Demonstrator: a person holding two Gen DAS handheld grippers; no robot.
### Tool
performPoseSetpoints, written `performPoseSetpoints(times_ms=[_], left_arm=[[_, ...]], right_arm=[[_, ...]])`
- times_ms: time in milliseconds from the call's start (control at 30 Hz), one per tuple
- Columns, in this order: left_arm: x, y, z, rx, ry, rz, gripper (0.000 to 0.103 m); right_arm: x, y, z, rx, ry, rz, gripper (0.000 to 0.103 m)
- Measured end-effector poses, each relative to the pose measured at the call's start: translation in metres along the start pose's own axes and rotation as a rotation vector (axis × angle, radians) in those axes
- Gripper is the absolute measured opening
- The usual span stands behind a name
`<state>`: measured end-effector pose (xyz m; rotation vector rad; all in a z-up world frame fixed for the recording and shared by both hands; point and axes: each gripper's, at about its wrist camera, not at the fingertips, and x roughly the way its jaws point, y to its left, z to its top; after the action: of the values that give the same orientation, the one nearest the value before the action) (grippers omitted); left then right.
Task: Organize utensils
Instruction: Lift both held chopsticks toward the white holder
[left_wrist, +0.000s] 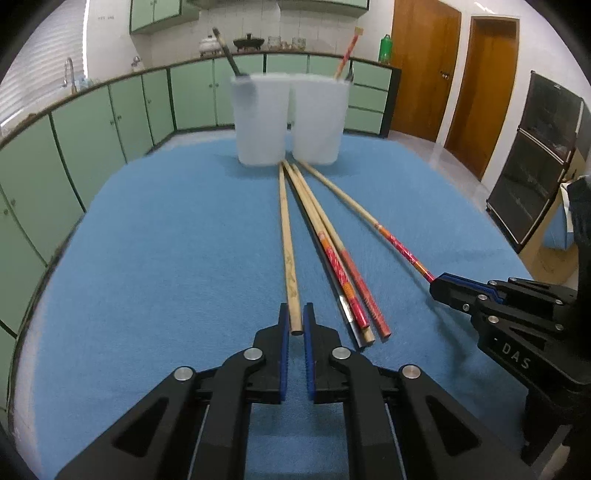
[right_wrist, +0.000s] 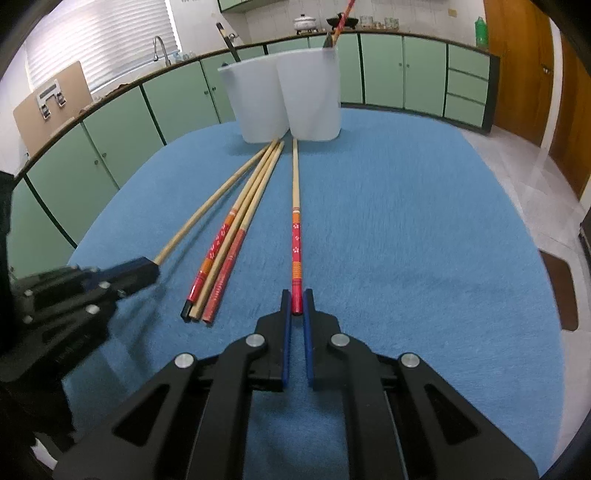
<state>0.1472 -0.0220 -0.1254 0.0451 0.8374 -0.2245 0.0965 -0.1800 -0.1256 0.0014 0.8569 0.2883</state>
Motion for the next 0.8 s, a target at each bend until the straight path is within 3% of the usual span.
performPoseSetpoints(times_ms=[433,800], left_arm=[[-0.082,0.009,0.051,0.012,-0.227,0.010,0.007],[-0.100,0.015,0.098,0.020,-0.324,-0.034,0.007]], right_arm=[[-0.073,-0.002,0.051,-0.036,-0.184,0.029,0.005],[-0.110,-0.001,0.107,-0.091,-0.304,0.054,0.005]])
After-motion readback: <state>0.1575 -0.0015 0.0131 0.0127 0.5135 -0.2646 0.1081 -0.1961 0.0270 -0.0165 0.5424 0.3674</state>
